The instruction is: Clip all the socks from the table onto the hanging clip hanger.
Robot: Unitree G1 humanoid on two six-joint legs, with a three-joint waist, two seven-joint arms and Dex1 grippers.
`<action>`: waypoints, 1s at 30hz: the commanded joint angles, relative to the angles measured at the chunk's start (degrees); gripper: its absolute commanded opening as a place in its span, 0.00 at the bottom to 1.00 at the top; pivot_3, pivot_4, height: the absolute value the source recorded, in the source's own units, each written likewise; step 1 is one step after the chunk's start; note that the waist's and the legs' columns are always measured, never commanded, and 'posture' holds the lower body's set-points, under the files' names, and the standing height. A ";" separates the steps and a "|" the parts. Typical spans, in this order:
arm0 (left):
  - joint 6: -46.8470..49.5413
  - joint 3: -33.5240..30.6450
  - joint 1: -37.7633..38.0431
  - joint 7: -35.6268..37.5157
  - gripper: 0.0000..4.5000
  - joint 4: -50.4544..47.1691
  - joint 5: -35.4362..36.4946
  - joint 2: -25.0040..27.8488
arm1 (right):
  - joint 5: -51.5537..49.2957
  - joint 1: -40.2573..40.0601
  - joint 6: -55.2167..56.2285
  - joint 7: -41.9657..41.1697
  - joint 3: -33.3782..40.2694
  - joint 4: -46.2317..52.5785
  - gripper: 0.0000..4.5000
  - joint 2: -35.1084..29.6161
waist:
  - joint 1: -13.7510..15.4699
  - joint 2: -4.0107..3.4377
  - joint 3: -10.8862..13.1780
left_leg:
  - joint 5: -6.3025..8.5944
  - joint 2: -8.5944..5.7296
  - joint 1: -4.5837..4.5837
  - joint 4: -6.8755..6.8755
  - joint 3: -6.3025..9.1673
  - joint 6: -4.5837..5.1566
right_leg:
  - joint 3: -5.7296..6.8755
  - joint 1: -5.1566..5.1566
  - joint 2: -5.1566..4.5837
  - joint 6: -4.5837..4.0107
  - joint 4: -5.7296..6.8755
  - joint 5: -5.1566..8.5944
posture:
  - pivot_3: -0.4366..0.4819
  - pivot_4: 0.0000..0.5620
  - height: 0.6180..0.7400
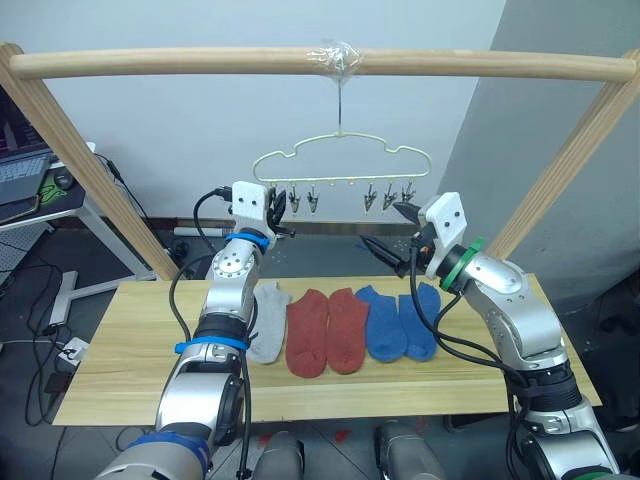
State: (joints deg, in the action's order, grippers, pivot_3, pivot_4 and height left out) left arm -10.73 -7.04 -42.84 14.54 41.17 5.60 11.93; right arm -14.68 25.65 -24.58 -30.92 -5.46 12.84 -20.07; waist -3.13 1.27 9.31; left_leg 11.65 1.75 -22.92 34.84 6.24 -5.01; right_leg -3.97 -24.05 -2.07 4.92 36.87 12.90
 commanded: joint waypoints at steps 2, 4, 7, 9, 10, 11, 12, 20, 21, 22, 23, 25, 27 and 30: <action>-1.52 -0.55 -1.92 0.16 0.00 -0.55 0.61 0.14 | -0.57 0.97 -0.11 0.45 1.65 2.45 1.00 -0.24 | 0.00 0.00 0.00 | 0.00 0.00 0.00 0.00 0.00 0.00 | 0.00 0.00 0.00 0.00 0.00 0.00 | 0.43 0.26 1.00; -1.49 -0.61 -2.05 0.15 0.00 -0.44 0.66 0.13 | -0.60 0.87 -0.12 0.46 1.65 2.52 1.00 -0.24 | -0.01 0.00 0.00 | 0.00 0.00 0.00 0.00 0.00 0.00 | 0.00 0.00 0.00 0.00 0.00 0.00 | 0.43 0.26 1.00; -0.95 -0.66 -2.29 1.18 0.00 -0.31 1.12 0.32 | -0.57 0.70 -0.19 0.63 1.53 2.41 1.00 -0.05 | -0.01 0.00 0.00 | 0.00 0.00 0.00 0.00 0.00 0.00 | 0.00 0.00 0.00 0.00 0.00 0.00 | 0.43 0.26 1.00; 0.98 -0.74 -1.92 3.40 0.00 -1.31 2.37 0.54 | -0.54 -0.34 -0.77 1.19 1.53 2.80 1.00 0.08 | -0.01 0.00 0.00 | 0.00 0.00 0.00 0.00 0.00 0.00 | 0.00 0.00 0.00 0.00 0.00 0.00 | 0.44 0.26 1.00; 2.45 -0.74 -1.56 5.09 0.00 -2.17 3.31 0.82 | -0.25 -1.52 -1.50 1.81 1.34 2.95 1.00 0.08 | 0.00 0.00 0.00 | 0.00 0.00 0.00 0.00 0.00 0.00 | 0.00 0.00 0.00 0.00 0.00 0.00 | 0.44 0.26 1.00; 4.27 -0.86 -1.04 7.10 0.00 -3.41 4.49 1.30 | 1.07 -3.58 -1.93 2.64 0.58 2.60 1.00 -0.35 | 0.04 0.00 0.00 | 0.00 0.00 0.00 0.00 0.01 0.00 | 0.01 0.00 0.00 -0.01 0.00 0.01 | 0.44 0.26 1.00; 6.10 -0.91 -0.50 9.15 0.00 -4.63 5.43 2.16 | 2.94 -5.95 -1.89 3.67 -0.33 1.76 1.00 -0.89 | 0.06 0.01 0.00 | 0.00 0.00 -0.01 -0.01 0.02 0.00 | 0.02 0.01 0.00 -0.01 0.00 0.01 | 0.44 0.26 1.00; 17.80 -0.95 4.68 15.97 0.00 -15.20 9.29 7.77 | 9.24 -12.83 -2.57 12.56 1.13 -11.20 1.00 1.28 | -0.31 -0.05 0.24 | 0.00 0.01 0.05 -0.04 -0.02 0.01 | -0.03 -0.02 0.01 -0.21 0.06 0.14 | 0.47 0.28 1.00; 18.55 -1.26 5.29 15.68 0.00 -16.33 9.59 7.86 | 9.84 -12.30 -1.64 13.32 1.24 -14.17 1.00 1.93 | -0.30 -0.05 0.25 | -0.01 0.01 0.07 -0.03 -0.01 0.01 | -0.03 -0.02 0.01 -0.28 0.10 0.18 | 0.47 0.28 1.00; 19.01 -1.61 5.81 14.95 0.00 -17.16 9.67 7.79 | 10.44 -11.30 -0.87 13.99 1.12 -17.22 1.00 2.53 | -0.29 -0.03 0.26 | -0.01 0.01 0.08 -0.03 -0.01 0.02 | -0.04 -0.01 0.01 -0.29 0.09 0.18 | 0.47 0.28 1.00; 19.32 -1.79 6.36 14.44 0.00 -17.97 9.70 7.73 | 10.37 -9.99 -0.21 14.59 1.47 -20.53 1.00 3.54 | -0.29 -0.04 0.26 | -0.02 0.01 0.09 -0.01 -0.01 0.03 | -0.03 0.00 0.02 -0.29 0.10 0.18 | 0.47 0.28 1.00; 19.94 -1.81 7.12 13.91 0.00 -19.34 9.77 7.53 | 10.45 -8.10 0.74 15.08 1.89 -25.14 1.00 4.55 | -0.38 -0.03 0.28 | -0.02 0.01 0.10 0.01 -0.03 0.03 | -0.07 0.01 0.02 -0.27 0.09 0.17 | 0.48 0.28 1.00; 20.80 -1.71 7.83 13.88 0.00 -20.82 10.03 7.41 | 10.87 -5.96 1.84 15.09 2.01 -30.69 1.00 5.19 | -0.32 -0.05 0.32 | -0.03 0.01 0.09 0.01 -0.03 0.03 | -0.07 0.01 0.02 -0.26 0.10 0.16 | 0.48 0.28 1.00; 21.61 -1.66 8.27 13.63 0.00 -21.90 10.08 7.32 | 11.22 -3.77 3.42 15.02 2.23 -36.22 1.00 5.74 | -0.22 -0.04 0.33 | -0.02 0.01 0.07 -0.01 -0.03 0.04 | -0.06 0.01 0.02 -0.26 0.08 0.16 | 0.49 0.28 1.00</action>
State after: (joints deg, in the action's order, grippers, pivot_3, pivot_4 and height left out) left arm 10.55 -8.21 -34.50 28.51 20.90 15.43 18.87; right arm -3.69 21.09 -22.92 -16.10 -4.26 -22.22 -14.44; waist -3.35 1.23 9.63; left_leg 11.62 1.76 -22.85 34.82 6.22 -4.97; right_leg -4.03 -24.04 -2.06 4.72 36.94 13.03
